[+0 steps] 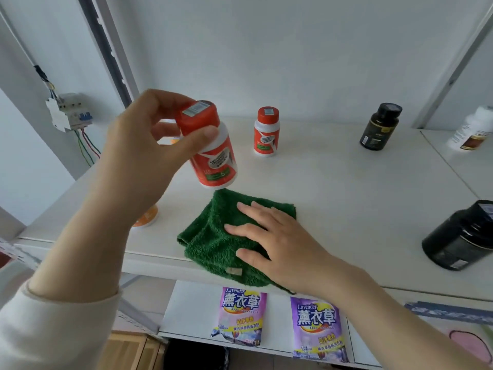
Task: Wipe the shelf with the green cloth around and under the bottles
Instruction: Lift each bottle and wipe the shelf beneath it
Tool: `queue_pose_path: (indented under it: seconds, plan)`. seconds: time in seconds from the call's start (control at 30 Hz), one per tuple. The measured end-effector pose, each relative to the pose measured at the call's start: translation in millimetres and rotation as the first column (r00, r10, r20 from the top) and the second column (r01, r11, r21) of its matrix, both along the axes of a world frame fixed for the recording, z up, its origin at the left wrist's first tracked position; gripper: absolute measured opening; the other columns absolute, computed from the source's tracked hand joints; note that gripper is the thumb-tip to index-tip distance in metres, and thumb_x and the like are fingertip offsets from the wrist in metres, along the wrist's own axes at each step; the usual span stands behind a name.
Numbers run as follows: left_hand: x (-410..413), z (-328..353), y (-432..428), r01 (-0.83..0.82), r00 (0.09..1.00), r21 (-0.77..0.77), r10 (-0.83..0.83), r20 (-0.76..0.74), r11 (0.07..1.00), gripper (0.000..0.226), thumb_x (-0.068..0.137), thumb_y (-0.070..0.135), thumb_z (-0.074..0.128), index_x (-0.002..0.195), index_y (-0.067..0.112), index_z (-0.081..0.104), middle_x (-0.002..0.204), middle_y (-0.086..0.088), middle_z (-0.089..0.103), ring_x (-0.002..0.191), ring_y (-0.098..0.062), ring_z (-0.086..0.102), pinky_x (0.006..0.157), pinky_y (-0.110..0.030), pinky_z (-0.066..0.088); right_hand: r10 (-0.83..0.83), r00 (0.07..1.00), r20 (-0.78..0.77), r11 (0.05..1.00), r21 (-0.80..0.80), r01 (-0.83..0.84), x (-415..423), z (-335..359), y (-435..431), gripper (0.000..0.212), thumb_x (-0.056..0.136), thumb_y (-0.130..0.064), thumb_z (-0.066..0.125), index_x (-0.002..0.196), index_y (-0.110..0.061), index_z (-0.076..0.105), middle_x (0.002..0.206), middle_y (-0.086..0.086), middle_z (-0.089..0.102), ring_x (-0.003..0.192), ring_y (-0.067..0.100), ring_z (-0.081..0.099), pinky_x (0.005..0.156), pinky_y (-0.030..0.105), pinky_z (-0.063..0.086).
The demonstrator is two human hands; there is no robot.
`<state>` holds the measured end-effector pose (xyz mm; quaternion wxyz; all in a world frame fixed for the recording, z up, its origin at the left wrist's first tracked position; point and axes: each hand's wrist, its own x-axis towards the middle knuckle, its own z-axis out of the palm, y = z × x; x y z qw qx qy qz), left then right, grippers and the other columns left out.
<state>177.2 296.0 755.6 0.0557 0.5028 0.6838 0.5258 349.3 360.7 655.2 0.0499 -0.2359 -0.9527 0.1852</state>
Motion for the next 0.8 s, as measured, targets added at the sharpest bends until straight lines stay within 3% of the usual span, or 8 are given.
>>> queue_pose_path:
  seconds: [0.1, 0.2, 0.33, 0.43, 0.53, 0.67, 0.73, 0.8]
  plan:
    - [6, -6, 5, 0.053, 0.999, -0.013, -0.052, 0.005, 0.999, 0.031, 0.072, 0.035, 0.069, 0.099, 0.033, 0.053, 0.097, 0.024, 0.059, 0.095, -0.001, 0.060, 0.079, -0.020, 0.049, -0.183, 0.983, -0.003, 0.980, 0.080, 0.183, 26, 0, 1, 0.068, 0.075, -0.065, 0.008, 0.136, -0.043, 0.031, 0.155, -0.015, 0.010, 0.144, 0.006, 0.005, 0.112, 0.020, 0.001]
    - [11, -13, 9, 0.114, 0.993, -0.038, -0.114, 0.009, 0.993, 0.030, 0.070, 0.034, 0.070, 0.094, 0.037, 0.052, 0.096, 0.024, 0.060, 0.093, 0.000, 0.061, 0.071, -0.009, 0.051, -0.455, 0.889, 0.052, 0.888, 0.094, 0.450, 36, 0, 46, 0.048, 0.092, -0.051, 0.028, 0.137, -0.034, 0.033, 0.156, -0.005, 0.013, 0.144, 0.014, 0.009, 0.119, 0.035, 0.008]
    - [14, -23, 10, 0.158, 0.988, -0.068, -0.157, 0.015, 0.985, 0.033, 0.071, 0.029, 0.071, 0.099, 0.031, 0.053, 0.096, 0.023, 0.058, 0.093, 0.000, 0.060, 0.068, -0.001, 0.048, -0.692, 0.717, 0.081, 0.721, 0.105, 0.685, 24, 0, 106, 0.047, 0.091, -0.040, 0.033, 0.135, -0.022, 0.032, 0.152, 0.009, 0.021, 0.143, 0.025, 0.012, 0.117, 0.049, 0.006]
    - [17, -31, 11, 0.176, 0.984, -0.090, -0.176, 0.006, 0.980, 0.036, 0.071, 0.027, 0.071, 0.101, 0.028, 0.052, 0.095, 0.024, 0.056, 0.094, -0.001, 0.060, 0.066, -0.003, 0.049, -0.701, 0.693, 0.171, 0.712, 0.107, 0.694, 8, -5, 111, 0.053, 0.093, -0.048, 0.022, 0.142, -0.029, 0.016, 0.157, 0.007, 0.001, 0.144, 0.029, -0.008, 0.114, 0.056, -0.008]
    - [20, -41, 14, 0.182, 0.983, -0.099, -0.181, 0.014, 0.978, 0.036, 0.071, 0.026, 0.071, 0.102, 0.027, 0.052, 0.096, 0.021, 0.058, 0.095, -0.007, 0.061, 0.068, -0.009, 0.049, -0.592, 0.780, 0.202, 0.805, 0.115, 0.582, 15, -6, 79, 0.051, 0.093, -0.054, 0.012, 0.142, -0.046, 0.000, 0.157, 0.001, -0.015, 0.143, 0.028, -0.016, 0.114, 0.056, -0.010]
    - [23, -50, 17, 0.174, 0.985, -0.095, -0.172, 0.032, 0.980, 0.037, 0.070, 0.029, 0.070, 0.103, 0.027, 0.052, 0.096, 0.024, 0.057, 0.093, 0.002, 0.058, 0.064, 0.001, 0.045, -0.451, 0.885, 0.117, 0.886, 0.177, 0.428, 49, -8, 0, 0.065, 0.073, -0.060, -0.009, 0.138, -0.055, -0.004, 0.155, -0.010, -0.019, 0.143, 0.020, -0.019, 0.115, 0.047, -0.011]
    - [26, -53, 18, 0.163, 0.986, -0.109, -0.160, 0.036, 0.981, 0.037, 0.071, 0.028, 0.071, 0.103, 0.028, 0.052, 0.095, 0.024, 0.057, 0.092, 0.003, 0.058, 0.063, -0.001, 0.046, -0.477, 0.868, 0.141, 0.874, 0.176, 0.452, 60, -8, -4, 0.068, 0.071, -0.059, -0.012, 0.139, -0.052, -0.007, 0.155, -0.012, -0.019, 0.143, 0.017, -0.020, 0.116, 0.045, -0.011]
    - [32, -57, 20, 0.175, 0.984, -0.125, -0.171, 0.041, 0.977, 0.037, 0.070, 0.026, 0.072, 0.101, 0.029, 0.053, 0.095, 0.023, 0.057, 0.090, 0.003, 0.059, 0.063, -0.002, 0.047, -0.559, 0.816, 0.148, 0.827, 0.164, 0.537, 60, -8, 19, 0.060, 0.083, -0.059, 0.000, 0.141, -0.047, -0.010, 0.155, -0.010, -0.018, 0.143, 0.018, -0.018, 0.116, 0.046, -0.010]
